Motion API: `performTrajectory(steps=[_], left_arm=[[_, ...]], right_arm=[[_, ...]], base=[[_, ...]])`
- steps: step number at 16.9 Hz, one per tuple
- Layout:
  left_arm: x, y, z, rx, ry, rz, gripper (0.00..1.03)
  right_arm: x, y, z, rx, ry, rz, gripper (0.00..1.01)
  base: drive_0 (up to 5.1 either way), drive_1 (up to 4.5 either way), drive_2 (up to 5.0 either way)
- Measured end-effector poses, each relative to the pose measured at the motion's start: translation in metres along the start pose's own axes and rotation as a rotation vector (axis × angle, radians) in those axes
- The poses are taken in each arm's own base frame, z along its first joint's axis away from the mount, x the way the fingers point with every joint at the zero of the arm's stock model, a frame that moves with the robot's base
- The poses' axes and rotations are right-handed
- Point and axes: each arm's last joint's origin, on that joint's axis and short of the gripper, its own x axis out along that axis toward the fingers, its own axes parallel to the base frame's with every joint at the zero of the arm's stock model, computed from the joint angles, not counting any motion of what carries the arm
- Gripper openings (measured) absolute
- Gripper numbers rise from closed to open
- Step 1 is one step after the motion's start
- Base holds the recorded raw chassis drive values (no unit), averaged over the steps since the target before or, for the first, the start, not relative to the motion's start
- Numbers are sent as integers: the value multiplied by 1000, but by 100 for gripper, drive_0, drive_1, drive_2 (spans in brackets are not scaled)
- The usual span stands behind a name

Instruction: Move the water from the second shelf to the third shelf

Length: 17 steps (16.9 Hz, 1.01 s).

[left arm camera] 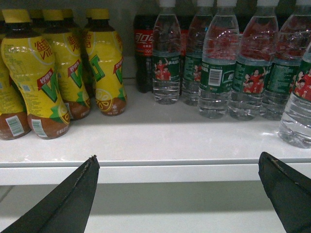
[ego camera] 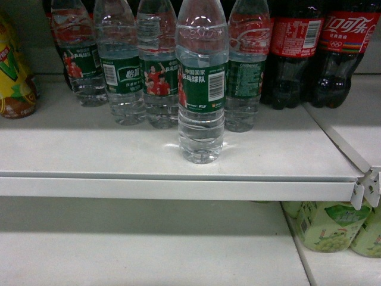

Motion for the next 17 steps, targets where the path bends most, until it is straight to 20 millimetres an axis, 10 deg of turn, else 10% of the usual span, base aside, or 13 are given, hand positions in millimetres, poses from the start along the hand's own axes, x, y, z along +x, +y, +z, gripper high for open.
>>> performTrajectory(steps=[8,17], left_arm=[[0,0,0,0,0,0,98],[0,0,0,0,0,0,98]], right_arm=[[60,120,-80,-39,277,344,98],[115,141,-89,9,378,249,98]], base=[[0,0,0],[0,0,0]])
